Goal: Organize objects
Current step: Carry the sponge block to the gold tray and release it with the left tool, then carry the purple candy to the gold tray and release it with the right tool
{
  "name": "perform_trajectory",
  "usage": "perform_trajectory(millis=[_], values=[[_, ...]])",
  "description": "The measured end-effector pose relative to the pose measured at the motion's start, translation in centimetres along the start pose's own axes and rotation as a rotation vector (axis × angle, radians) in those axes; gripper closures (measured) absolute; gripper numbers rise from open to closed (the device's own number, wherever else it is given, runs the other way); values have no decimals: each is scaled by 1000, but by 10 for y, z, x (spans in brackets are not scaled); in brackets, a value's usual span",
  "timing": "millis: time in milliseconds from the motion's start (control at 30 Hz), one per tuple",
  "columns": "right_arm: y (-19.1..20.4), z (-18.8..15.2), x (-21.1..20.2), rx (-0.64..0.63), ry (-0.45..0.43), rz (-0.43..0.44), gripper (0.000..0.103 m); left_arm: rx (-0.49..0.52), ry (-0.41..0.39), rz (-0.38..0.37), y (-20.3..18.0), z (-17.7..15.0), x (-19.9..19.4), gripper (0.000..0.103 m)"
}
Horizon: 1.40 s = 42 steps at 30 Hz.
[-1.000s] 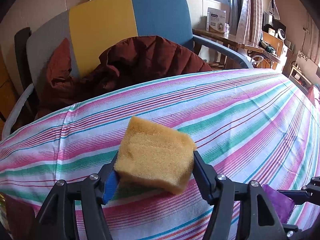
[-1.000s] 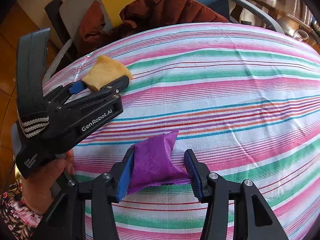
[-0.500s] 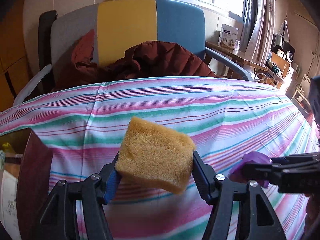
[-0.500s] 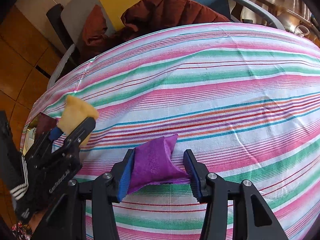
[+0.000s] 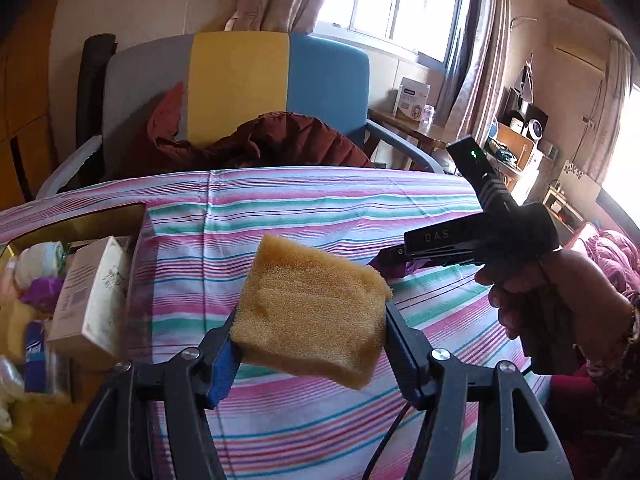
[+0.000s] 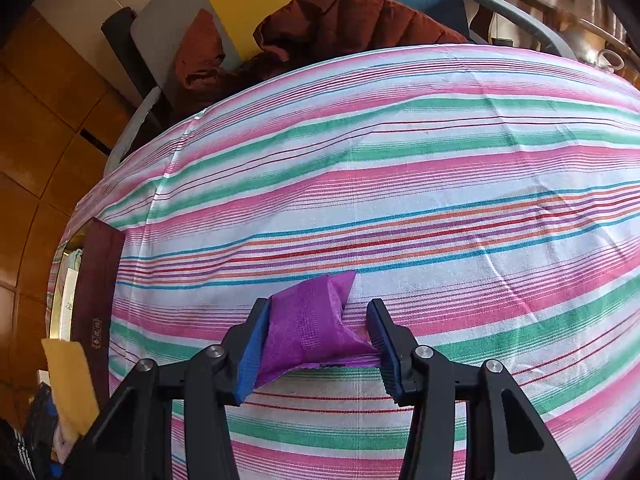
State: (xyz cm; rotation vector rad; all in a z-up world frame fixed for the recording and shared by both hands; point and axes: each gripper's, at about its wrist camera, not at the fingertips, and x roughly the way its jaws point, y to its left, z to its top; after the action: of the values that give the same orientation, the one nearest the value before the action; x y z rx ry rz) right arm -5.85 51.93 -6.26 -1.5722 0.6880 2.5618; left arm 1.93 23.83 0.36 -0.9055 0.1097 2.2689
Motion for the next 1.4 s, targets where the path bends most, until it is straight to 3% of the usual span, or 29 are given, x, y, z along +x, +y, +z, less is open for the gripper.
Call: perform_trajectory(millis=[267,500,733,933,1133,1233,1400], values=[[10,-4,0,-7,-6,57,53,-176,-21,144,83,-13,-52,38],[15,-6,-2,-20,-11,93,54,-343,46,261,156,-39,-63,37],[15,-6,-2,-16,-13,105,54,-452,101,319,191,-58,-69,35],[16,-6,-6,-17,-30,120,54,-428,135,416,191,-66,-68,29],[18,-7,-10,-15,-42,153,54,-439,98,374,192,-71,-75,26],[22,-8,-12,-23,-48,173,54,-429,83,409,193,-70,-78,22],[30,-11,-11,-56,-44,176,54,-507,7,355,204,-71,-93,22]])
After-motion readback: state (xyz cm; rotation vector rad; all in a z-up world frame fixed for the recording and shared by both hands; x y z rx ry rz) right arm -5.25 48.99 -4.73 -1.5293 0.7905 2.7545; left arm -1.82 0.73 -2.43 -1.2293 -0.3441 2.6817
